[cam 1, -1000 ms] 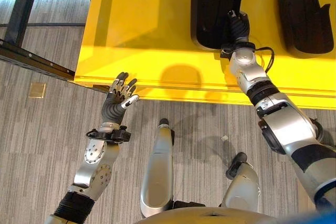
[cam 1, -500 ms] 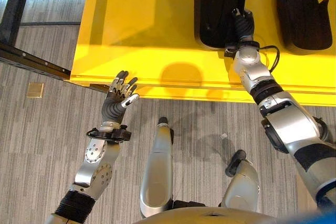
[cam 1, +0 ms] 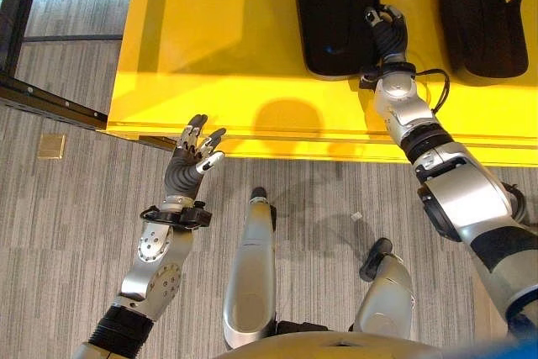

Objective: Move parts from the plastic box to the shelf.

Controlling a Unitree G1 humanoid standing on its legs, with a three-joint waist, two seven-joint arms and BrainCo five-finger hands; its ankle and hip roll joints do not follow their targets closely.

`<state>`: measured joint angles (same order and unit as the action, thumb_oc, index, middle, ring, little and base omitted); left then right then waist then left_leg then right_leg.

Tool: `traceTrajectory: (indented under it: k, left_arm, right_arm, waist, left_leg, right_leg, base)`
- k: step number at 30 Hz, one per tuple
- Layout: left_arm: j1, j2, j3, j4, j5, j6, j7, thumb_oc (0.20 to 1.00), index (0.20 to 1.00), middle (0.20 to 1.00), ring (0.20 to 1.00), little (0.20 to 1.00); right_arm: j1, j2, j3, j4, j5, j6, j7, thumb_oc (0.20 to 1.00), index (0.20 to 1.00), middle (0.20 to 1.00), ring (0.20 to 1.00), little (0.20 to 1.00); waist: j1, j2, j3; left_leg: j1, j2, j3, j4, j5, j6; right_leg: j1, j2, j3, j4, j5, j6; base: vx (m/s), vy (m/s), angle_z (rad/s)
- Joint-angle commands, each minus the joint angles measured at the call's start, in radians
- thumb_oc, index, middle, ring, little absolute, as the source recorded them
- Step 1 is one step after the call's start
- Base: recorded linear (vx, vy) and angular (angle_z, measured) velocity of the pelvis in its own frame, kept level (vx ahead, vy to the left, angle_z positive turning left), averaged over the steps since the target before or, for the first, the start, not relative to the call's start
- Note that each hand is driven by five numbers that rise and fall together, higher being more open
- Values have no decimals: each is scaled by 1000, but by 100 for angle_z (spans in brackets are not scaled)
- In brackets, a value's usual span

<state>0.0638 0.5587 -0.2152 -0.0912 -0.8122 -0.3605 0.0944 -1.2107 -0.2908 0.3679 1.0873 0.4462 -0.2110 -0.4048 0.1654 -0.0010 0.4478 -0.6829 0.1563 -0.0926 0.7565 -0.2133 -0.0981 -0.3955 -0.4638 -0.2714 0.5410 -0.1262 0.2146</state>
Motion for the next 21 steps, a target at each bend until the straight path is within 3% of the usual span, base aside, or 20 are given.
traceTrajectory:
  k: [1,3,5,6,7,8,21]
  left_arm:
    - [-32,1,0,-45,2,-27,9,1000,1000,1000,1000,1000]
    - [-33,-1,1,-46,3,-28,10,1000,1000,1000,1000,1000]
    - [-32,-1,2,-45,3,-28,10,1000,1000,1000,1000,1000]
    - [-29,-2,2,-45,2,-27,10,1000,1000,1000,1000,1000]
    - [-28,-3,2,-45,3,-29,11,1000,1000,1000,1000,1000]
    - [-29,-4,3,-45,3,-29,12,1000,1000,1000,1000,1000]
    - [-21,-23,23,-43,9,-27,26,1000,1000,1000,1000,1000]
  right_arm:
    - [-32,-18,-8,21,0,-18,-15,1000,1000,1000,1000,1000]
    - [-22,-22,-17,-1,9,-26,-19,1000,1000,1000,1000,1000]
    - [-16,-24,-20,-14,9,-29,-22,1000,1000,1000,1000,1000]
    - [-8,-25,-21,-29,10,-30,-22,1000,1000,1000,1000,1000]
    - [-4,-26,-21,-42,10,-32,-23,1000,1000,1000,1000,1000]
    - [0,-28,-21,-54,8,-34,-24,1000,1000,1000,1000,1000]
    - [163,-65,-58,-382,-50,-62,-56,1000,1000,1000,1000,1000]
  waist:
    - [17,8,32]
    - [13,7,36]
    - [12,6,36]
    - [11,6,35]
    - [10,5,36]
    - [8,4,37]
    - [-24,-7,44]
  left_leg:
    - [39,11,-15,-33,8,15]
    - [29,9,-11,-44,40,21]
    - [29,9,-12,-45,40,20]
    - [39,13,-14,-34,9,13]
    - [37,14,-14,-33,10,13]
    - [27,11,-11,-47,43,19]
    - [24,20,-5,-45,44,16]
  right_leg:
    - [-103,37,64,171,-3,-49]
    - [-112,36,58,158,24,-60]
    - [-112,36,58,156,24,-60]
    - [-104,39,63,167,0,-49]
    - [-106,40,64,168,-1,-49]
    - [-114,38,58,153,26,-61]
    - [-127,41,66,155,30,-59]
  base:
    - [72,-15,0]
    - [-91,12,1]
    - [-10,-7,-1]
    - [63,-24,0]
    - [0,0,0]
    - [-99,22,-1]
    - [-10,4,-1]
